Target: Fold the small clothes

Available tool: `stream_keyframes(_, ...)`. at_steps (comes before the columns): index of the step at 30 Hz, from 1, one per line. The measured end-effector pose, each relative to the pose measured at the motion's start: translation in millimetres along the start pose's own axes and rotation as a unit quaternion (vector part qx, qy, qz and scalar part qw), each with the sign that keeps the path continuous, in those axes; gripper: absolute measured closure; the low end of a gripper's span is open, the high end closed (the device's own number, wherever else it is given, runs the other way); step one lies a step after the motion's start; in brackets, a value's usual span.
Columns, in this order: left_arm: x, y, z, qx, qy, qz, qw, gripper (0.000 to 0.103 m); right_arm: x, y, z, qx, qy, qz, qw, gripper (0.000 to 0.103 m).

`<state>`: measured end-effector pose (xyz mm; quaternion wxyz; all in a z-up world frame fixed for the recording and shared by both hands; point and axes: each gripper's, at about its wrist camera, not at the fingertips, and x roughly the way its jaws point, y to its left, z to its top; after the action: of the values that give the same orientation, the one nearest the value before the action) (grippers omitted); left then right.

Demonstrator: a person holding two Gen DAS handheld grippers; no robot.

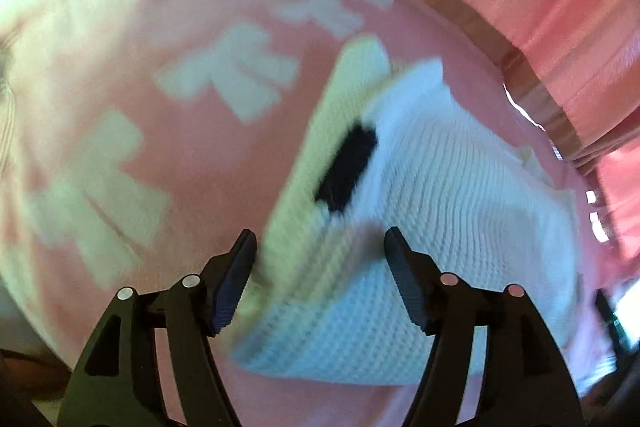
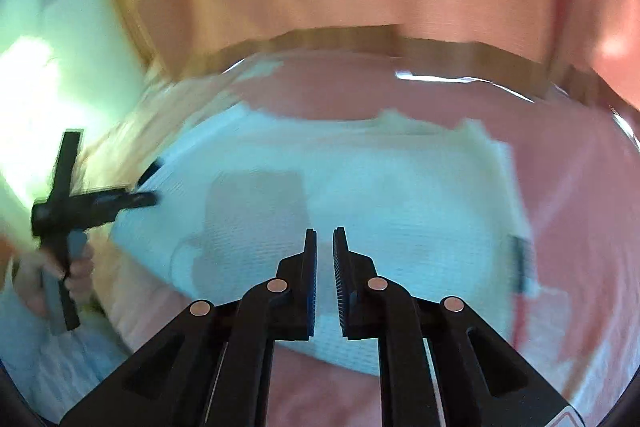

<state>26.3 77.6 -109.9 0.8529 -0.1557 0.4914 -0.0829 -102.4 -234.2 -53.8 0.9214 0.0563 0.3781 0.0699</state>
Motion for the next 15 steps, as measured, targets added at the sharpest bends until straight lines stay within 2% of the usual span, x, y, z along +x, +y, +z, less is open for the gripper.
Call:
stream_keyframes(4,3,6,5,-0.032,0.008,-0.019,0.9993,0.041,38,32,4,-0.025,0.034,0.030,0.999,0.095)
stream_keyframes(5,3,8,6,-0.039,0.010,-0.027,0.9988,0.052,46,37,3,-0.032,0.042,0.027,0.998,0.095)
stream_keyframes(6,3,11,8,-0.049,0.013,-0.045,0.9977,0.067,53,41,2,-0.036,0.051,0.022,0.998,0.095)
stream_keyframes(7,2,13,9,-0.056,0.019,-0.067,0.9960,0.072,69,42,-2,-0.036,0.074,0.010,0.997,0.096)
stream_keyframes(8,1,13,8,-0.061,0.018,-0.075,0.9951,0.075,82,44,-6,-0.034,0.093,0.000,0.995,0.101)
stream_keyframes(9,-6,12,9,-0.062,0.010,-0.088,0.9941,0.077,90,43,-10,-0.029,0.104,-0.001,0.994,0.102)
stream_keyframes(12,-29,-3,12,-0.031,-0.018,-0.115,0.9927,0.080,94,43,-10,-0.043,0.098,0.001,0.994,0.103)
stream_keyframes(15,-57,-26,12,0.005,-0.044,-0.156,0.9867,0.080,98,41,-11,-0.041,0.095,0.009,0.995,0.103)
